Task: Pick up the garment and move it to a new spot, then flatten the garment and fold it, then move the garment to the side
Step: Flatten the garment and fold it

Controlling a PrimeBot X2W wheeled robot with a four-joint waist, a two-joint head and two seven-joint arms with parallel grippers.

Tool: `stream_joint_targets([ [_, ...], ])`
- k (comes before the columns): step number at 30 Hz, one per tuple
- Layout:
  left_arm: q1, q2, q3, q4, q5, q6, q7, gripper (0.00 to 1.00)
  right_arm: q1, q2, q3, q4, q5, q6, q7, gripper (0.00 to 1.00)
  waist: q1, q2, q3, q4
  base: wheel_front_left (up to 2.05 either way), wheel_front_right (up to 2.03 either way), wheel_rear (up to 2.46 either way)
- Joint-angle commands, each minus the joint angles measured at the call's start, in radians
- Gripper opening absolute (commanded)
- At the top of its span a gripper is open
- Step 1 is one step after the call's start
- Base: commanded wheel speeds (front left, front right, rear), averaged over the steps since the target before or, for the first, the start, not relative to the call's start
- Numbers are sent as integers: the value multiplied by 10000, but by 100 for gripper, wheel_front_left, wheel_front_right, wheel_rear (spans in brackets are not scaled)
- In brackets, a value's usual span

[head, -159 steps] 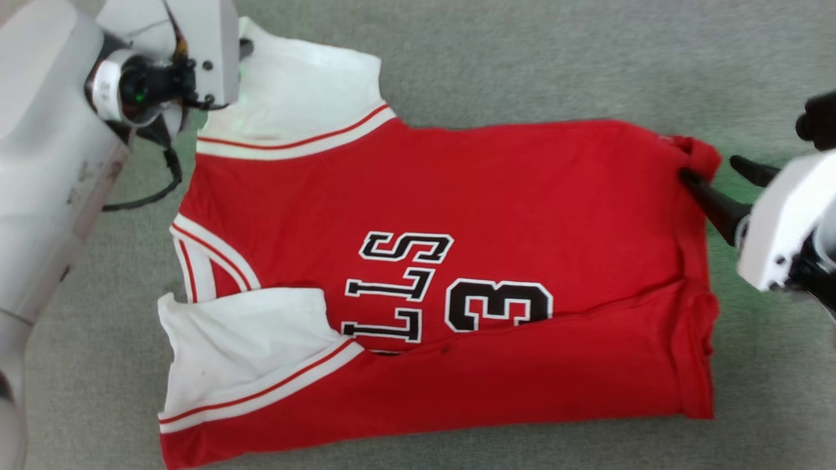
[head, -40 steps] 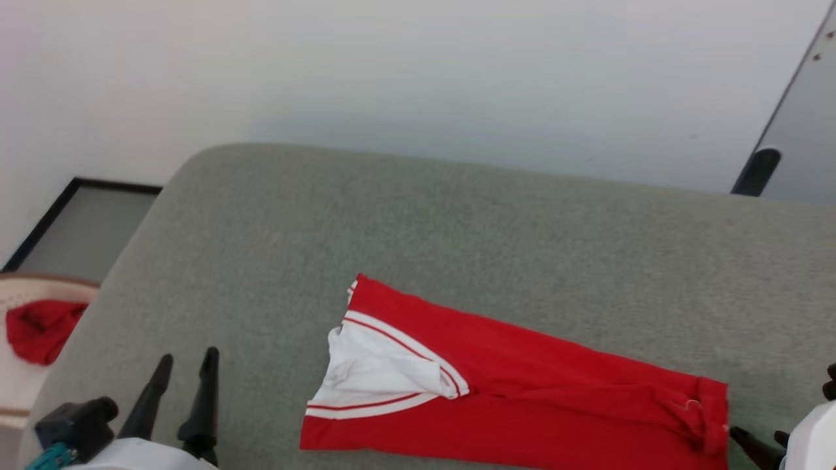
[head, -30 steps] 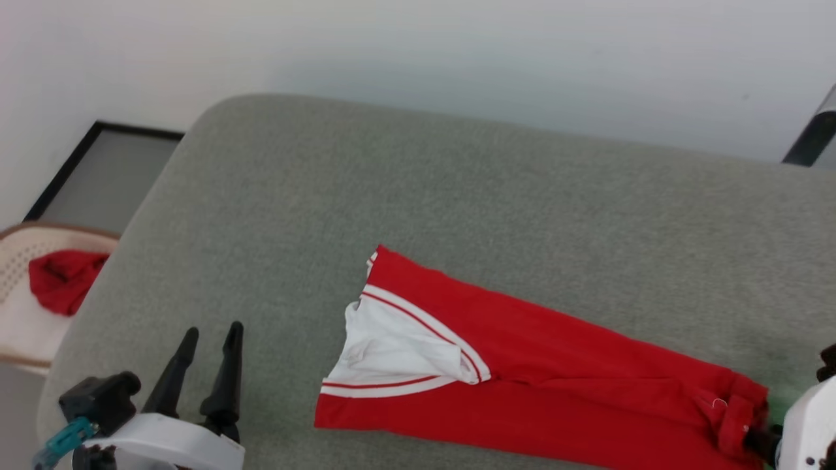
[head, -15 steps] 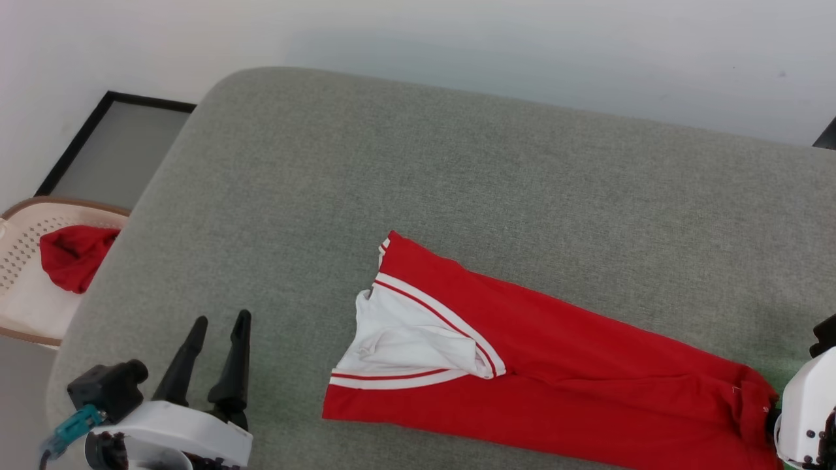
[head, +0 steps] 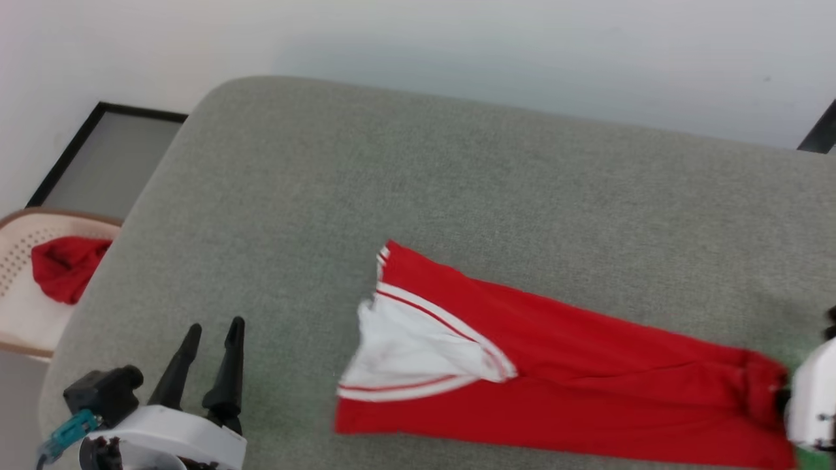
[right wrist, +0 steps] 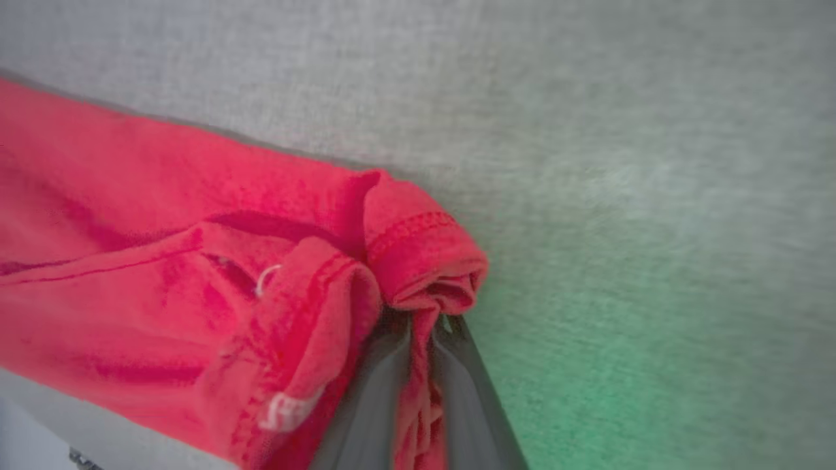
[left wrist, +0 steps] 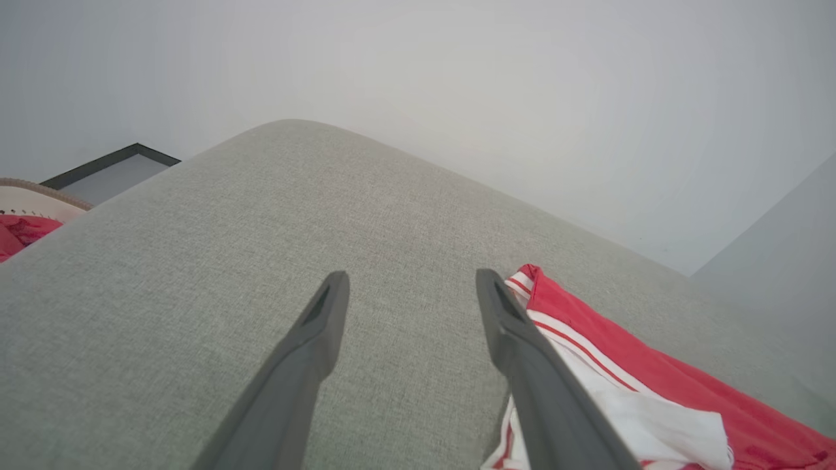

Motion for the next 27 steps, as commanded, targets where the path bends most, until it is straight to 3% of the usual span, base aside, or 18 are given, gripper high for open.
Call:
stream_joint_targets([
  [1,167,-17,88,7,105,-44,-2,100,-51,-542,-202,372,-213,-97,-81,0,0,-1,-239,-196,0,0,0],
  [7,520,-64,161,119,168,-96,0,100,-402,-1143,-650,648,-436,-67,-53,0,0,-1,-664,-469,0,0,0],
  [12,726,-78,206,161,143,-111,0,100,-421,-1146,-990,449,-491,-65,202,0,0,-1,-934,-642,0,0,0],
  [21,1071,-32,172,127,-24,-26,120,100,-45,174,-854,-2002,823,-64,1042,0,0,-1,-1566,-908,0,0,0],
  [27,844,-135,-8,57,16,-29,274,100,-70,1428,-42,-3280,836,-64,1193,0,0,-1,-1695,-638,0,0,0],
])
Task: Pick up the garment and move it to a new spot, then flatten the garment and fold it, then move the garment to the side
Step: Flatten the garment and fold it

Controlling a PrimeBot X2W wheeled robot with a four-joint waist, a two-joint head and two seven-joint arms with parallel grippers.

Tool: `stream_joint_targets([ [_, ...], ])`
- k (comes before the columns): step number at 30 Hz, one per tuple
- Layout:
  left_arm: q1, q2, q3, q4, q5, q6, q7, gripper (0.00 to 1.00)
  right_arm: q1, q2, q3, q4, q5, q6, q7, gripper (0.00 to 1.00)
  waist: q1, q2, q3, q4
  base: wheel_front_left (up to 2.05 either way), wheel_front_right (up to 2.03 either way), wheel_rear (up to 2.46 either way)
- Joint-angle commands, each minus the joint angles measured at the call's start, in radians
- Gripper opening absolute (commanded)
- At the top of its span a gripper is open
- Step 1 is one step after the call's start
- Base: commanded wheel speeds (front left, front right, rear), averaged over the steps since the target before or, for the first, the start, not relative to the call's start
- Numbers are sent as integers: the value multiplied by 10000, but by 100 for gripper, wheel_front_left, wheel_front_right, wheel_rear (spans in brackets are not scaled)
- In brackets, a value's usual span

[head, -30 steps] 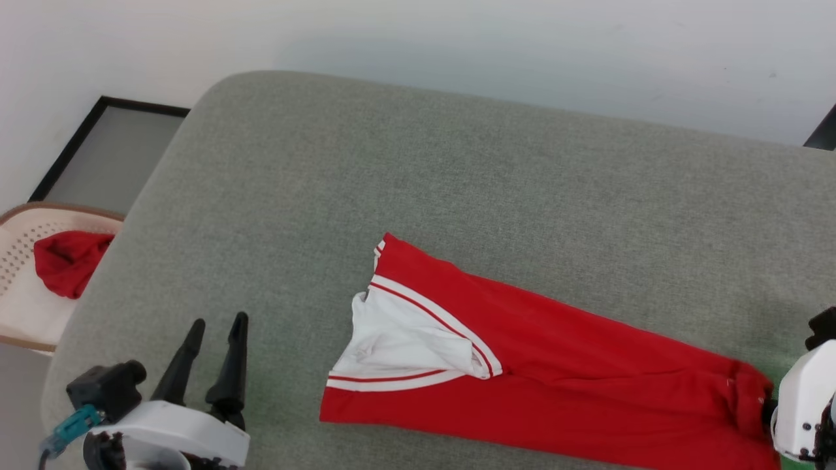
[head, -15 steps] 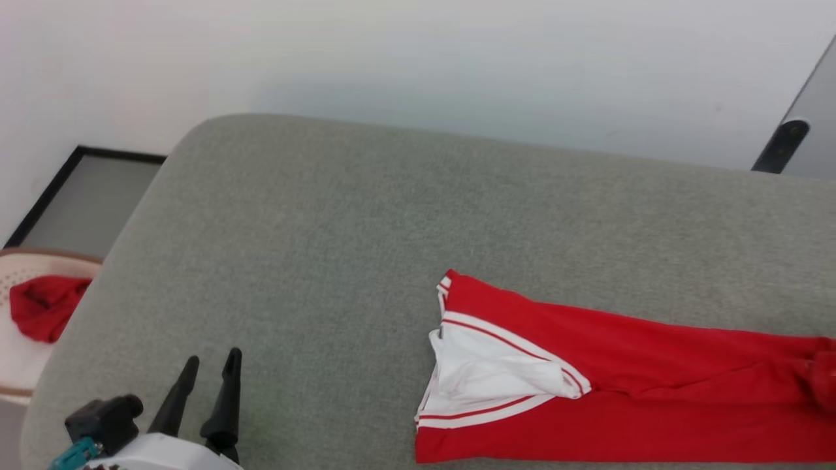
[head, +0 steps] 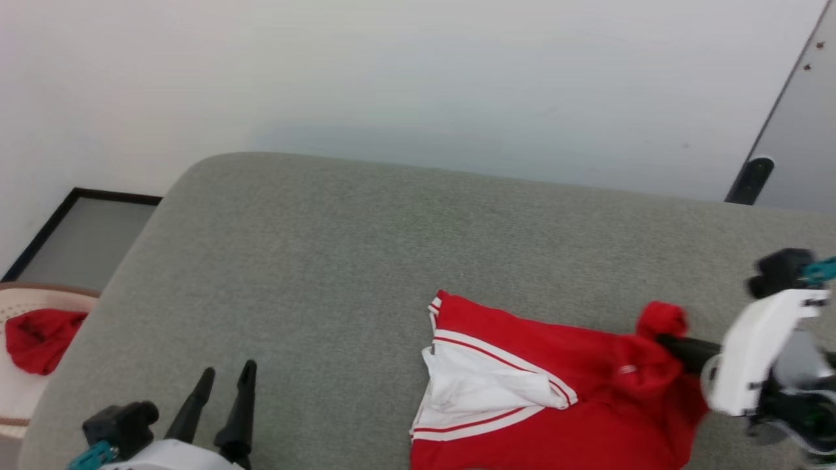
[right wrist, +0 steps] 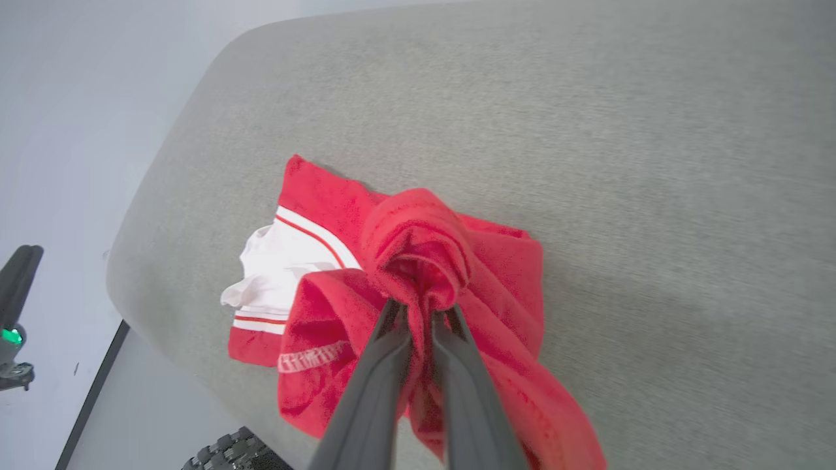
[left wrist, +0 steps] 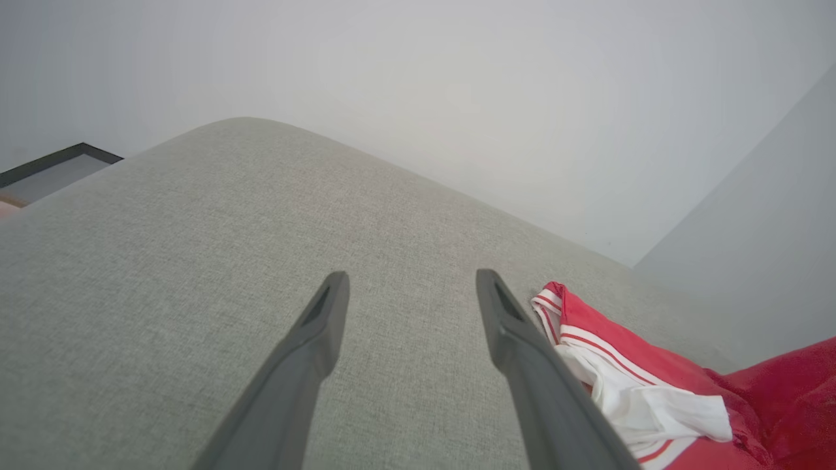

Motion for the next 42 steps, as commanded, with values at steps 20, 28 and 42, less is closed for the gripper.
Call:
stream_joint_targets([
  [20,-1178,-667,-805,508,187,-252,258,100,-1286,2371,1828,3141,-1709,-16,-2255,0,0,-1,289,1924,0,0,0],
  [28,-1183,-664,-707,797,136,-297,143,100,-1900,2429,2221,4317,-1758,-16,-2830,100,0,-1,314,1826,0,0,0],
  [42,-505,-350,-460,613,126,-137,-18,100,-1848,1472,2392,2563,-1160,-16,-3024,100,0,-1,-124,457,0,0,0],
])
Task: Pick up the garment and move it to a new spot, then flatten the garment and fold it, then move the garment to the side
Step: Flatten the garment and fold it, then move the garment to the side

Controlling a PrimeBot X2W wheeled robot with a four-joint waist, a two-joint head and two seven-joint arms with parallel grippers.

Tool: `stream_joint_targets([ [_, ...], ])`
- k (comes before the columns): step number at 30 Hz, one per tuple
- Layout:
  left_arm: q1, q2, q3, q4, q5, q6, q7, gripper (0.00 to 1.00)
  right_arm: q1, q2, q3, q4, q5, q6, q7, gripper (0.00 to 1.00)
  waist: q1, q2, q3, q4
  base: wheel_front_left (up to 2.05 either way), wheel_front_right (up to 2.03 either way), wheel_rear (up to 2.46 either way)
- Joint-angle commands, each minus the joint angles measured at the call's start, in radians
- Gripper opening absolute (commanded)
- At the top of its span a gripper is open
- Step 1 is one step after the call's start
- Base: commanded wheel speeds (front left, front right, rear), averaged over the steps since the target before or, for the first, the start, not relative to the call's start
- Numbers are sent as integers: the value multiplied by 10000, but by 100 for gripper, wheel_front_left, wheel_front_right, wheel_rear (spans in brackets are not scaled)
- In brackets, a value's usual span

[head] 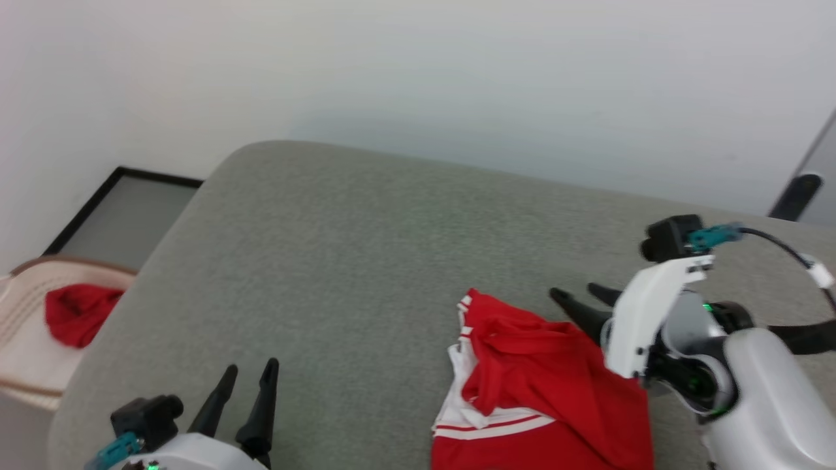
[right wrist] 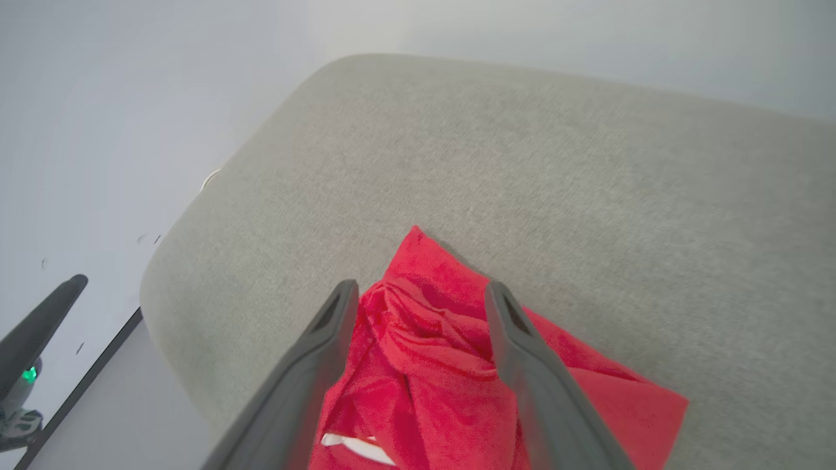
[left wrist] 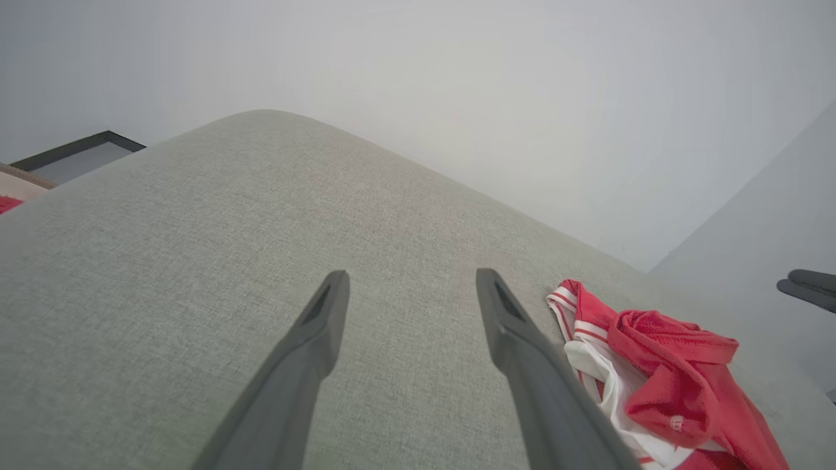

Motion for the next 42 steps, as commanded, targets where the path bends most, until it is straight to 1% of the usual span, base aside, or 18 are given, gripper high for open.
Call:
stream_joint_targets([
  [1,193,58,45,-88,10,79,-64,100,325,-274,-56,-392,95,-16,-118,100,0,0,-193,-557,0,0,0],
  [5,401,131,139,-232,12,141,-102,100,785,-1022,24,-1335,235,-16,-519,100,0,0,-277,-1014,0,0,0],
  [8,501,181,153,-307,130,203,-129,100,1216,-1570,2,-1948,344,-14,-1175,100,0,0,-321,-1308,0,0,0],
  [13,561,186,211,-433,386,352,-203,100,1919,-2433,-132,-2476,-34,-14,-2940,100,0,0,-327,-1716,0,0,0],
  [17,627,206,241,-476,677,380,-245,100,2501,-2838,-185,-2550,-543,-14,-4616,100,0,0,-349,-1972,0,0,0],
  [18,656,220,245,-489,766,367,-262,100,2687,-2846,-266,-2516,-661,-16,-5042,100,0,0,-360,-2022,0,0,0],
  [19,656,220,245,-489,766,367,-262,100,2687,-2846,-266,-2516,-661,-16,-5042,100,0,0,-360,-2022,0,0,0],
  [21,707,168,306,-497,833,373,-282,100,3062,-2864,-337,-2449,-951,-14,-5779,100,0,0,-376,-2100,0,0,0],
  [24,797,144,376,-503,989,331,-287,100,3608,-2695,-614,-2259,-1239,-14,-6698,100,0,0,-403,-2170,0,0,0],
  [27,911,100,530,-511,1121,316,-305,100,4104,-2490,-822,-2024,-1495,-16,-7229,100,0,0,-411,-2207,0,0,0],
  [34,1091,28,844,-638,1466,244,-306,100,4465,-2229,-974,-1768,-1623,-16,-7508,100,0,0,-375,-2255,0,0,0],
  [42,1115,-112,970,-736,1767,191,-292,100,4348,-2247,-921,-1712,-1735,-16,-7507,100,0,0,-375,-2171,0,0,0],
])
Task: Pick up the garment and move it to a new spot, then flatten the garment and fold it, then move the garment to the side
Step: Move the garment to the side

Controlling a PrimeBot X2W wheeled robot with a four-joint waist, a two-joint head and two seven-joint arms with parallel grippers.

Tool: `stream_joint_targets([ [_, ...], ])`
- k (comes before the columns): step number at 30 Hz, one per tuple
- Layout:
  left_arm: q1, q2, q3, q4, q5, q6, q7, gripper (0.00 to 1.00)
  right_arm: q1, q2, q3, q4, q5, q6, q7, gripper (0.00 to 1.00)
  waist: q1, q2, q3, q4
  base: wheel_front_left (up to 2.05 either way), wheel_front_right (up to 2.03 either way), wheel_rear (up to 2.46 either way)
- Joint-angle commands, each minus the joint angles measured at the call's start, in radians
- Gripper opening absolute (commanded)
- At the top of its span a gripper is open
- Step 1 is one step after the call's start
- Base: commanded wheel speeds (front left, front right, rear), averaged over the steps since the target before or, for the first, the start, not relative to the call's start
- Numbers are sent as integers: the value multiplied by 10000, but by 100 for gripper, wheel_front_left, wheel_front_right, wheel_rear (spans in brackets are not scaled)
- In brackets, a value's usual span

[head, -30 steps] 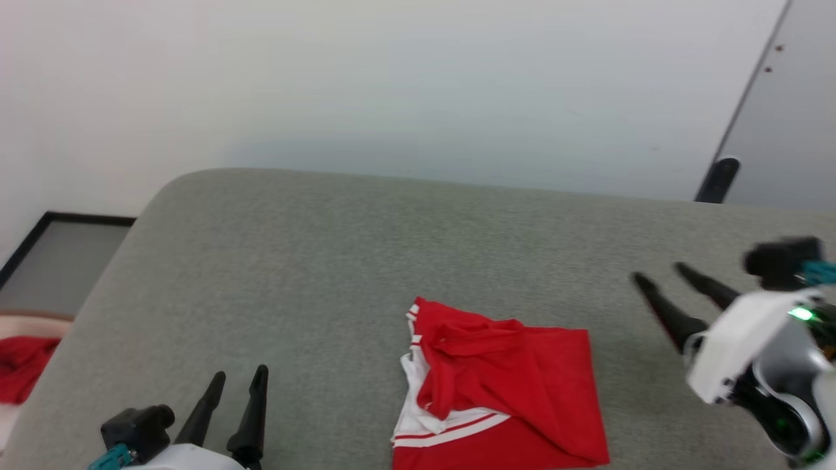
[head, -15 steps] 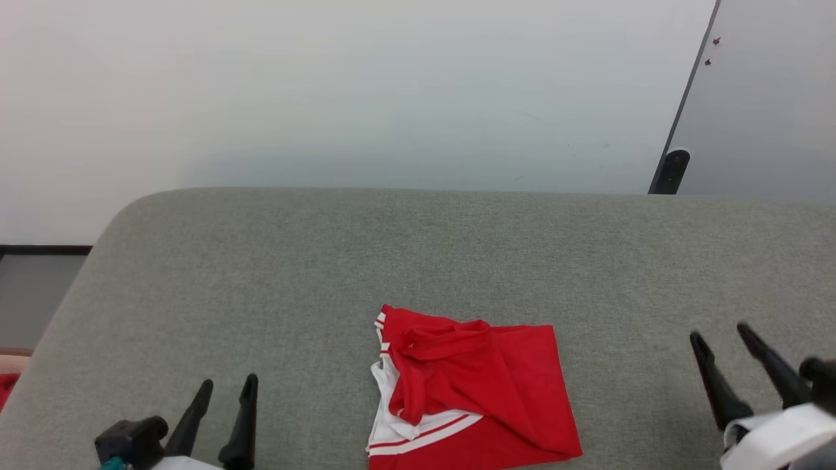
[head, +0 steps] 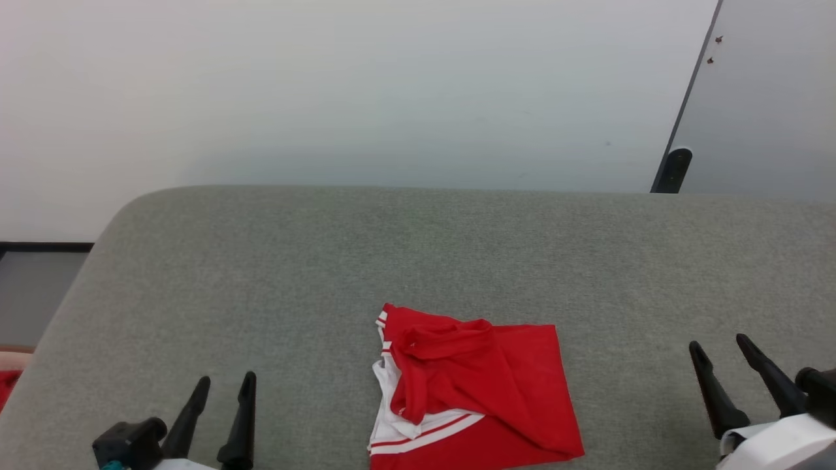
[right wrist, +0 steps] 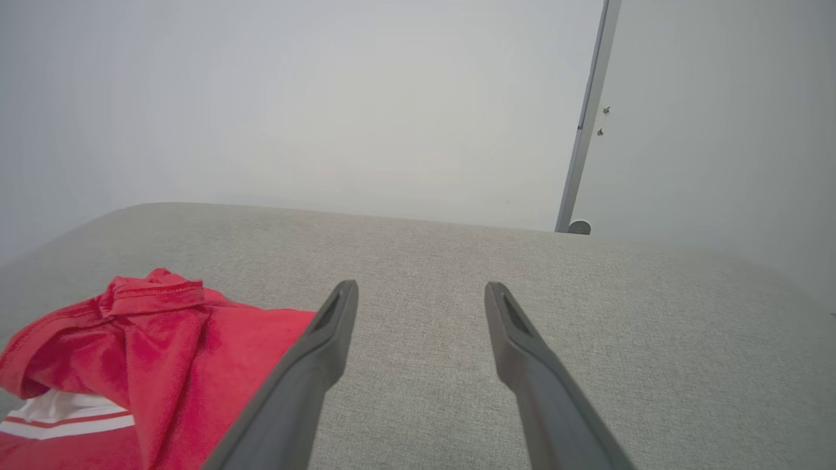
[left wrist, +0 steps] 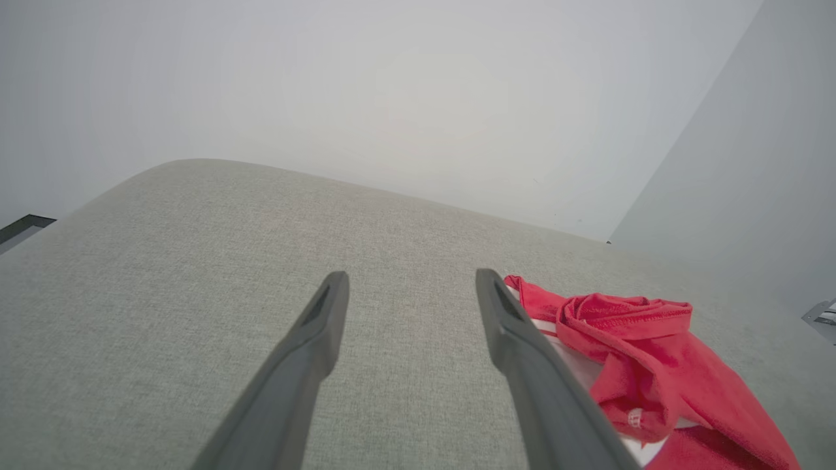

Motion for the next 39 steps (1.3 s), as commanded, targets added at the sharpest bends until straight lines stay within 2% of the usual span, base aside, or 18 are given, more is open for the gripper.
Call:
stream_joint_targets([
  [1,76,-38,55,-42,107,-7,9,100,-39,89,49,-33,-10,-12,25,100,0,0,-7,58,0,0,0],
  [10,177,99,875,-202,248,310,9,100,-504,349,845,-71,26,-14,333,100,0,0,-55,696,0,0,0],
  [13,292,128,1029,-244,150,280,9,100,-675,333,976,36,73,-14,623,100,0,0,-81,877,0,0,0],
  [16,331,99,1021,-273,128,250,10,100,-913,243,1070,92,211,-14,1247,100,0,0,-56,1040,0,0,0],
  [21,45,7,761,-396,187,170,157,100,-1291,43,1139,254,488,-14,3044,100,0,0,245,1392,0,0,0],
  [27,-707,-218,336,-637,318,73,351,100,-1757,-307,1080,173,785,-14,4905,100,0,0,1501,1881,0,0,0],
  [33,-1569,-540,56,-386,445,-85,269,100,-2156,-298,1084,507,821,-14,5855,100,0,0,2646,2278,0,0,0],
  [39,-1977,-765,-8,31,480,-268,145,100,-2278,-97,1489,1202,1005,-12,6511,100,0,0,3042,2523,0,0,0],
])
